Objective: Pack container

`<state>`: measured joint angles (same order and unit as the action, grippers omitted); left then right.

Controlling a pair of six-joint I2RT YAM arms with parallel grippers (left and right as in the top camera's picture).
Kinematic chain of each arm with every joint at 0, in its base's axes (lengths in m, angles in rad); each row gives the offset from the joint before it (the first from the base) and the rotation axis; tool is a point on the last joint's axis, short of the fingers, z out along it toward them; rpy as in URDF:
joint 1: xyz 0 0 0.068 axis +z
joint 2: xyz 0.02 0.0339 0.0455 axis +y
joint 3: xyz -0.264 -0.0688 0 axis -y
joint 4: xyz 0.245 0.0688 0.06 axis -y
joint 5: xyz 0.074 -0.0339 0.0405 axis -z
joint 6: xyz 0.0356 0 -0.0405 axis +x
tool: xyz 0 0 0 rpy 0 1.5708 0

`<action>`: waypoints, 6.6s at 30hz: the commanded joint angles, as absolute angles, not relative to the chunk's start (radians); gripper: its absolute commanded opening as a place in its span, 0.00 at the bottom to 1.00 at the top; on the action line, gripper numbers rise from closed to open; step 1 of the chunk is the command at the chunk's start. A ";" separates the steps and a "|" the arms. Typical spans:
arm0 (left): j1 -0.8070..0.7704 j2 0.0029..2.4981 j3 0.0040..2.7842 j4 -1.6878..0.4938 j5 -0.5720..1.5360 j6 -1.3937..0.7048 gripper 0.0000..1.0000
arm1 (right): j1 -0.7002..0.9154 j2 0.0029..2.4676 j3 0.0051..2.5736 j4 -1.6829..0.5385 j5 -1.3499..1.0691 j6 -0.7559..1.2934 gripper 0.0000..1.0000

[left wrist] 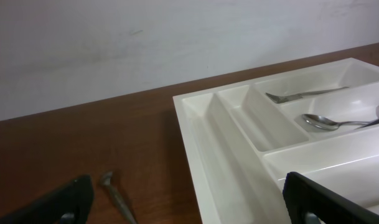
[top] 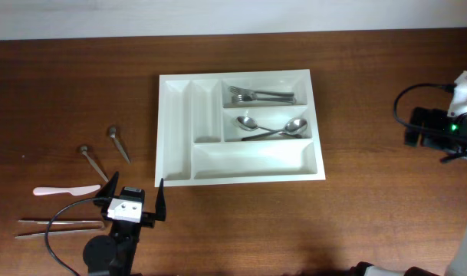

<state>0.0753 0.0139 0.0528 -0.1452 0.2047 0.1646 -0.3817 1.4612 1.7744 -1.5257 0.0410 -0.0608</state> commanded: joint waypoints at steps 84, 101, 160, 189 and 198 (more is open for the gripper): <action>0.081 0.266 0.510 -0.479 0.150 -0.144 0.99 | -0.564 1.626 1.176 -0.740 0.128 -0.246 0.99; 0.081 0.531 0.818 -0.936 -0.177 -0.478 0.99 | -0.564 1.626 1.176 -0.740 0.128 -0.247 0.99; 0.665 1.202 0.856 -0.974 -0.229 -0.831 0.99 | -0.564 1.626 1.176 -0.740 0.128 -0.246 0.99; 0.736 1.509 0.804 -0.772 -0.146 -0.805 0.99 | -0.564 1.626 1.176 -0.740 0.128 -0.246 0.99; 0.802 1.509 0.706 -0.694 -0.102 -0.783 0.99 | -0.564 1.626 1.176 -0.740 0.128 -0.246 0.99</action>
